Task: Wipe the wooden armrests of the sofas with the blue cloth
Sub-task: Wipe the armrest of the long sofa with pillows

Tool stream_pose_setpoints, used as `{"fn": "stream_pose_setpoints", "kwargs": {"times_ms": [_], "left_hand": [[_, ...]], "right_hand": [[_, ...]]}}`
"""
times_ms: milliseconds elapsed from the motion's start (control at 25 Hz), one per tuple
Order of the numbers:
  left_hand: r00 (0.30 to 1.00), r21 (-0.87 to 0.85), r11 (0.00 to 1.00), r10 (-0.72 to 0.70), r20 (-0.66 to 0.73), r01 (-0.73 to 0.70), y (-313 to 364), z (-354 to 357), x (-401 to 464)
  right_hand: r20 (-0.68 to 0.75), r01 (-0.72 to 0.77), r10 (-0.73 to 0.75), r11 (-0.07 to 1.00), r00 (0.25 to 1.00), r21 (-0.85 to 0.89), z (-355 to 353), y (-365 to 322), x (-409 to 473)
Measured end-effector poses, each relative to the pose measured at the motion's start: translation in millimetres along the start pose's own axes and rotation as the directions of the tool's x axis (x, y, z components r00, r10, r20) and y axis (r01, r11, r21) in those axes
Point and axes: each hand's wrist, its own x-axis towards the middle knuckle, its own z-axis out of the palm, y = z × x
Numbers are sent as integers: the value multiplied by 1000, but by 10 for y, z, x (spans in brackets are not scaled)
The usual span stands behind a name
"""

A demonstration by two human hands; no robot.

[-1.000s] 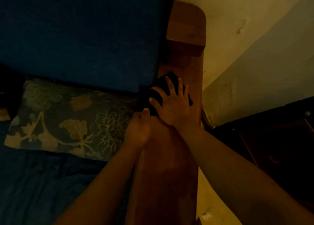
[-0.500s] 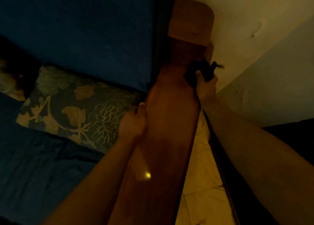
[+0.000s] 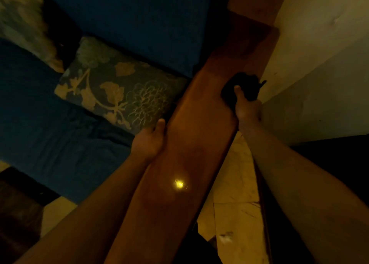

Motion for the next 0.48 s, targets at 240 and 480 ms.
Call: {"fn": "stream_pose_setpoints", "kwargs": {"times_ms": [240,480], "left_hand": [[999,-62,998,-13,-51,10,-566,-88,-573],[988,-26,999,22,-152,-26,-1420,-283,-1315]], "right_hand": [[73,-129,142,978,987,-162,-18,1558,-2044],[377,475,-289,516,880,-713,-77,1881,-2801]]}}
